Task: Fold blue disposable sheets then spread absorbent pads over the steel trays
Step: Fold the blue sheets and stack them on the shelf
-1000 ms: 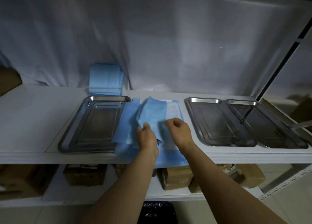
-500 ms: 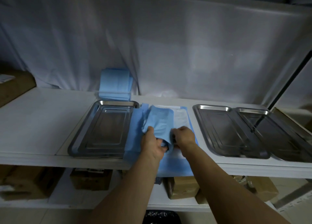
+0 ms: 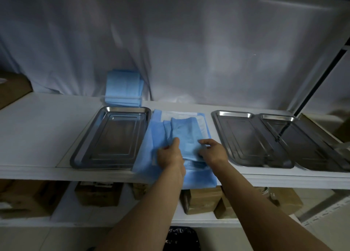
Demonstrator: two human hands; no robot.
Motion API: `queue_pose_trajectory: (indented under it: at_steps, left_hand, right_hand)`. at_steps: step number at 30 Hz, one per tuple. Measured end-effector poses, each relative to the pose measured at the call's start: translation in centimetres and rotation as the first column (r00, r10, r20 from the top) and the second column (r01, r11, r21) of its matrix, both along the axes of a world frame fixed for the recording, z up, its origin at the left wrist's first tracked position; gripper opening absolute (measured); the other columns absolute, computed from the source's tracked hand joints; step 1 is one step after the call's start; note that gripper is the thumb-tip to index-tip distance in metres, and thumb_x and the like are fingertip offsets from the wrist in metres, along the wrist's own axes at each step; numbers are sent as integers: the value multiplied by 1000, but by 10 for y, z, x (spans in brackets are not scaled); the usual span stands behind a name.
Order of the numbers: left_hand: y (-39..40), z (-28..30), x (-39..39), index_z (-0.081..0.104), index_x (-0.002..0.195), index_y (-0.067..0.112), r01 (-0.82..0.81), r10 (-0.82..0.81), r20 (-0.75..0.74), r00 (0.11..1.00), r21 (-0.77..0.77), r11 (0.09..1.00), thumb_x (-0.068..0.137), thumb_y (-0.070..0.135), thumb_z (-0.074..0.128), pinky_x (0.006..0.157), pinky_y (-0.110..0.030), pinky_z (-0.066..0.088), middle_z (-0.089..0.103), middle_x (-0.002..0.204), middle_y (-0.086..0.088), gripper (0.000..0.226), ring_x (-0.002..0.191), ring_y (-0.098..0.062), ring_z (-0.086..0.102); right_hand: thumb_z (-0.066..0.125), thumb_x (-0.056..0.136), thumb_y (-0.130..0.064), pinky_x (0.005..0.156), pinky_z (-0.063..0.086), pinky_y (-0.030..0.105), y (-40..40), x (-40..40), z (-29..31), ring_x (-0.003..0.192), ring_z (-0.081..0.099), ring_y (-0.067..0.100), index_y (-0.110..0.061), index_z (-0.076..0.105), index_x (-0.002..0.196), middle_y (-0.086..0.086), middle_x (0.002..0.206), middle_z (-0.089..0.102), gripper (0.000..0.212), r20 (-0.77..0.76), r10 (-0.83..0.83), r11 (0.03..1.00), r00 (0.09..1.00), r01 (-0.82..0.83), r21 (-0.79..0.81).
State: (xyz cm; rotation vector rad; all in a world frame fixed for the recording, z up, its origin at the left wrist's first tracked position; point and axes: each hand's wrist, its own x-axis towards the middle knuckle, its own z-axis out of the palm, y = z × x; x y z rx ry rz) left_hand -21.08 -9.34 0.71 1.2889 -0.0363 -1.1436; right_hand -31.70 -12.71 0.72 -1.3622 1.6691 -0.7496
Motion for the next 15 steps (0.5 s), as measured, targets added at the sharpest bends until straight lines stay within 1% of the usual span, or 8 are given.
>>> queue_pose_trajectory:
  at_steps: [2, 3, 5, 7, 9, 10, 12, 15]
  left_hand:
    - [-3, -2, 8, 54, 76, 9, 46, -42, 214, 976, -11, 999, 80, 5, 63, 55, -28, 44, 51, 66, -5, 10, 59, -24, 51]
    - [-2, -2, 9, 55, 86, 10, 53, -45, 322, 946, -17, 998, 79, 1, 59, 54, -29, 45, 53, 71, -4, 12, 65, -26, 53]
    - [-1, -7, 11, 53, 110, 19, 72, -65, 481, 874, 4, 997, 80, -2, 53, 67, -37, 54, 59, 92, -4, 37, 81, -30, 60]
    - [3, -15, 13, 53, 116, 19, 73, -122, 582, 804, 107, 992, 81, 0, 49, 80, -43, 56, 61, 104, -7, 41, 92, -33, 62]
    - [6, -25, 18, 56, 109, 10, 84, -209, 635, 743, 221, 972, 78, 4, 50, 82, -46, 56, 64, 106, -13, 33, 95, -35, 63]
    - [7, -26, 21, 55, 105, 7, 88, -231, 640, 733, 248, 965, 76, 6, 52, 80, -46, 56, 65, 104, -16, 30, 94, -36, 64]
    - [6, -26, 25, 53, 101, 6, 97, -242, 624, 743, 257, 961, 74, 11, 60, 77, -46, 57, 65, 100, -16, 28, 91, -35, 64]
    - [1, -24, 32, 62, 95, 3, 155, -324, 627, 708, 309, 938, 71, 23, 65, 73, -46, 58, 69, 93, -17, 32, 83, -34, 67]
  right_hand:
    - [54, 83, -1, 81, 54, 37, 2, 0, 0, 76, 61, 23, -27, 62, 116, -3, 81, 57, 42, -33, 38, 999, 999, -38, 0]
    - [57, 82, -2, 83, 56, 40, 3, 1, 0, 80, 64, 25, -28, 61, 117, -1, 86, 59, 43, -49, 58, 998, 997, -58, 2]
    - [62, 79, -7, 80, 57, 43, 5, 3, 0, 84, 67, 27, -33, 62, 113, 4, 103, 60, 43, -74, 96, 995, 993, -96, -4]
    - [64, 75, -10, 78, 58, 41, 6, 6, 0, 87, 67, 28, -39, 63, 108, 7, 117, 56, 45, -134, 131, 991, 982, -134, -14]
    - [62, 75, -11, 81, 56, 36, 7, 7, -1, 97, 63, 28, -39, 63, 114, 6, 124, 52, 48, -234, 169, 984, 958, -178, -20]
    - [62, 76, -12, 84, 54, 34, 7, 8, -2, 103, 60, 27, -37, 62, 118, 4, 127, 51, 48, -276, 184, 980, 943, -199, -28]
    - [61, 77, -15, 92, 51, 35, 7, 10, -2, 112, 56, 25, -35, 62, 121, 1, 130, 50, 48, -327, 202, 974, 923, -224, -32]
    - [59, 76, -24, 98, 48, 39, 8, 11, -2, 116, 52, 23, -35, 61, 122, -1, 131, 51, 47, -383, 239, 963, 892, -267, -21]
